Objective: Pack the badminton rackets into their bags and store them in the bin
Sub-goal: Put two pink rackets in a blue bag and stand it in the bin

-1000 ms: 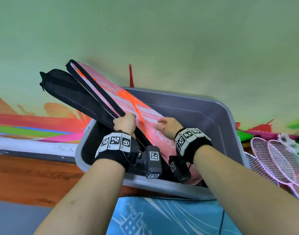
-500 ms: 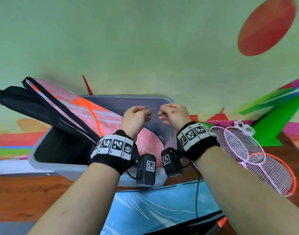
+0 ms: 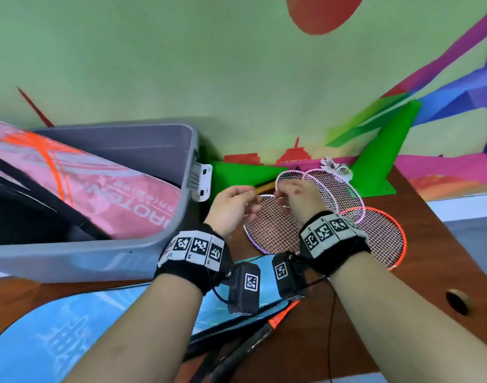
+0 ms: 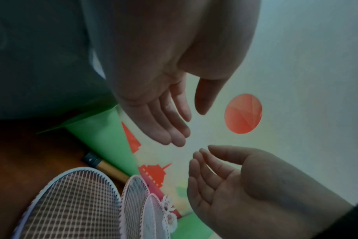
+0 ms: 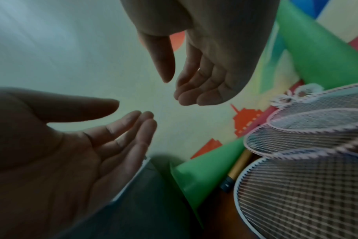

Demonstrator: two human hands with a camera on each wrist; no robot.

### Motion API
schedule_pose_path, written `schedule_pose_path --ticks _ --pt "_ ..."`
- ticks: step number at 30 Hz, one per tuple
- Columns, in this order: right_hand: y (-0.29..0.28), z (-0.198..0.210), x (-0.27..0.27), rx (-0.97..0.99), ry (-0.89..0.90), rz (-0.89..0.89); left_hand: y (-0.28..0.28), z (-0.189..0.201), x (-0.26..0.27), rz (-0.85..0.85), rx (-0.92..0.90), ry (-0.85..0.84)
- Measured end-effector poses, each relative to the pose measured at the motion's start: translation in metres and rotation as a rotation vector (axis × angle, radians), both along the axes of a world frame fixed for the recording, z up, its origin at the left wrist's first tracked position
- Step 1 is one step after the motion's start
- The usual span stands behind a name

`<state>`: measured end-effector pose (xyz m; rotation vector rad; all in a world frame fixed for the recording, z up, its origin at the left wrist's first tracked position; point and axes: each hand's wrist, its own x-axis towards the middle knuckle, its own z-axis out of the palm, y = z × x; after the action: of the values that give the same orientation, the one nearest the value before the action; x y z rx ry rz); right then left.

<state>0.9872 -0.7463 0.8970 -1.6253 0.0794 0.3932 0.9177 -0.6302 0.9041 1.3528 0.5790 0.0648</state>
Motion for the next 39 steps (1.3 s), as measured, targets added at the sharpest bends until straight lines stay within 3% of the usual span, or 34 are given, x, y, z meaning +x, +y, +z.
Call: schedule_pose_path --ticks 10,16,20,26,30,39 --pt "-0.015 -0.116 -0.027 0.123 0.222 -0.117 0.014 -0.128 -0.019 -0.042 0.067 0.111" --pt "-0.009 -0.183 -0.044 0.215 0.322 -0.130 0.025 -0.185 -0.038 -0.135 0.097 0.132" --pt "-0.013 -0.199 -0.052 0.287 0.350 -0.078 0.030 -0.194 -0.055 -0.161 0.078 0.074" --pt "-0.035 -0.194 -0.083 0.421 0.276 0.008 0.025 -0.183 -0.100 -0.039 0.046 -0.045" --pt "-0.078 -0.189 -0.117 0.480 0.136 0.060 -0.027 -0.182 -0.136 -0.049 0.145 -0.142" --pt "-0.203 -0.174 -0.158 0.406 0.005 0.005 -0.143 -0.177 -0.181 -0.009 0.214 -0.151"
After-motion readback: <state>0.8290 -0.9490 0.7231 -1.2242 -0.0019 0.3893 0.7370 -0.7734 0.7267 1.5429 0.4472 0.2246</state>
